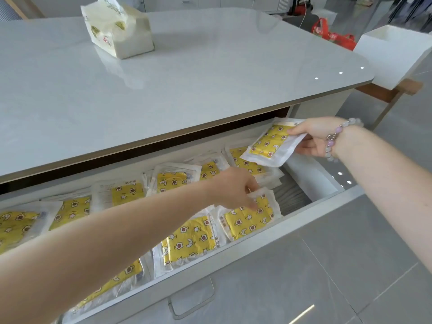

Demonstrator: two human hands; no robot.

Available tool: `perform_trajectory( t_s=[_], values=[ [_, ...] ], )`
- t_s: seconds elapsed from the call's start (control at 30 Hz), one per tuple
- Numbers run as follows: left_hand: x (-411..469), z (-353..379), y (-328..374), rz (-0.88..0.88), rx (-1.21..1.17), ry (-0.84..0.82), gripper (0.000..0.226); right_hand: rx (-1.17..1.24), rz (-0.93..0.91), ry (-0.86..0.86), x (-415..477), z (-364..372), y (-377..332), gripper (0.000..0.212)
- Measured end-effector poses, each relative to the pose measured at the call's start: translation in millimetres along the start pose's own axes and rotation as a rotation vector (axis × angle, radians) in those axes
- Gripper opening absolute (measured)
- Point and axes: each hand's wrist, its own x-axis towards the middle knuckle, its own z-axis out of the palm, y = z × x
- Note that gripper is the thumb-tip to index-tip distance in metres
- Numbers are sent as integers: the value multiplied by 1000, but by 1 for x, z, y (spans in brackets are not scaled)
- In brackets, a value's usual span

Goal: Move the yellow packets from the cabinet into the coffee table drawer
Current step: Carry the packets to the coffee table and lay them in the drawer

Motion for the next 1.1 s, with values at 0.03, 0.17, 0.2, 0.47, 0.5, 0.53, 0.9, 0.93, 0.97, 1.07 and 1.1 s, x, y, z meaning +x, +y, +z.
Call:
perform_trajectory(
  t_s=[0.03,0.17,0.2,0.47,0.5,0.53,0.9,0.93,0.97,1.07,1.1],
  values=[
    [5,3,4,19,48,1,16,11,-2,-12,0,2,1,10],
    [19,17,9,15,245,48,35,53,9,-49,-8,9,1,9],
    [22,21,9,8,294,62,29,58,17,-60,-9,11,2,9],
    [14,33,21,-14,630,89,14,104,46,-95,-11,11,5,10],
    [13,35,22,13,659,87,19,108,53,-100,-11,10,6,11],
    [12,37,23,39,692,91,23,104,59,-104,-11,10,6,11],
    [-1,15,-5,128,172,166,33,-6,110,-163,-9,7,10,8],
    [-4,11,-7,89,19,153,33,-8,112,-181,-10,8,10,10],
    [-6,6,-8,37,-110,125,33,-10,116,-203,-11,9,11,12],
    [-7,-9,-17,-121,-338,138,35,-3,113,-260,-13,11,10,17],
    [-6,-14,-20,-164,-367,208,38,11,107,-284,-14,10,10,19]
  ],
)
